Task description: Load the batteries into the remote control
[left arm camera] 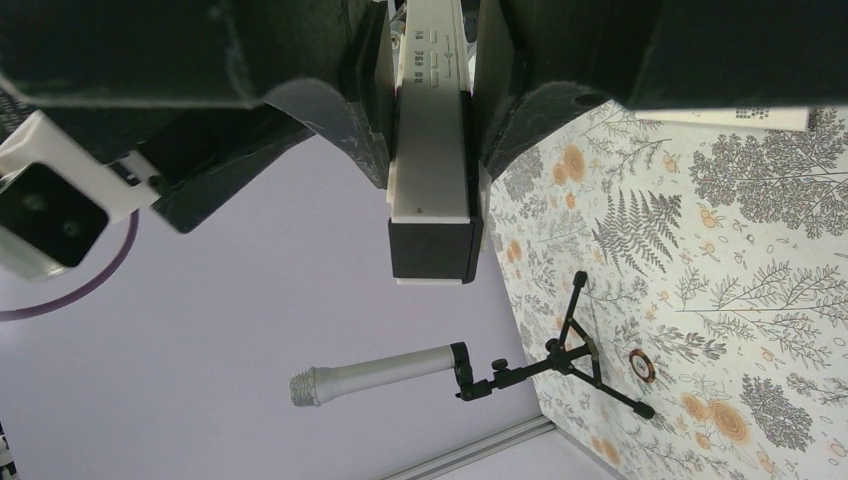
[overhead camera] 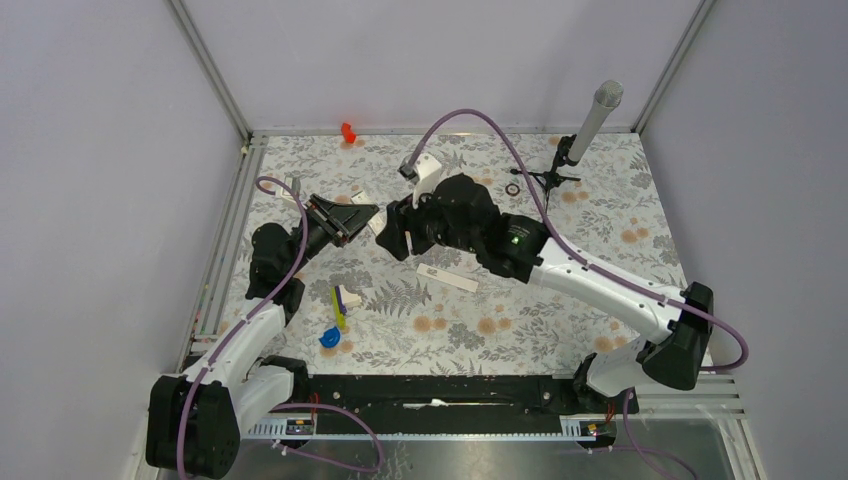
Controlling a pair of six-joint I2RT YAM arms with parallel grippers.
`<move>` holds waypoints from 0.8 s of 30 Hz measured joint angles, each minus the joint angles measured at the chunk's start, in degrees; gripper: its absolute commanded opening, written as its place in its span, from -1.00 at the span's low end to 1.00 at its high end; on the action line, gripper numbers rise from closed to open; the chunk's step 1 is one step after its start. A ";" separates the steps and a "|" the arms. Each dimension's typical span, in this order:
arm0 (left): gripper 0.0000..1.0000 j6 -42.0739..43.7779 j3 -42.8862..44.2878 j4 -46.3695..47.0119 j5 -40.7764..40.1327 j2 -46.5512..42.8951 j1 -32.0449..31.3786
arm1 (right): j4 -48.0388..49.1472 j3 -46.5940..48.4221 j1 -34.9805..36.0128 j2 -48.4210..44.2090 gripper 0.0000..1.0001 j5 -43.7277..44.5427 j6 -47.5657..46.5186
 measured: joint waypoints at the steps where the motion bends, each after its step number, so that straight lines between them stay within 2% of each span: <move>1: -1.00 0.11 0.00 0.00 0.00 0.00 0.00 | -1.11 1.46 0.00 0.11 0.42 0.72 1.75; 3: -1.00 0.42 0.00 0.00 -0.02 0.00 0.00 | -2.08 3.63 -0.02 0.17 0.73 1.73 5.33; 7: -1.00 1.16 0.00 0.02 -0.07 0.00 0.00 | -2.21 4.39 -0.04 -0.33 0.98 4.17 12.98; 15: -1.00 1.92 0.00 0.00 -0.11 0.00 0.00 | -1.36 -3.54 -2.49 -2.12 0.97 6.73 29.68; 21: -1.00 2.84 0.00 0.13 -0.11 0.00 0.00 | 7.04 -15.23 -7.61 -5.29 0.97 2.40 41.79; 24: -1.00 3.08 0.00 0.31 -0.11 0.00 0.00 | 11.19 -17.64 -8.50 -5.33 0.97 -0.13 44.85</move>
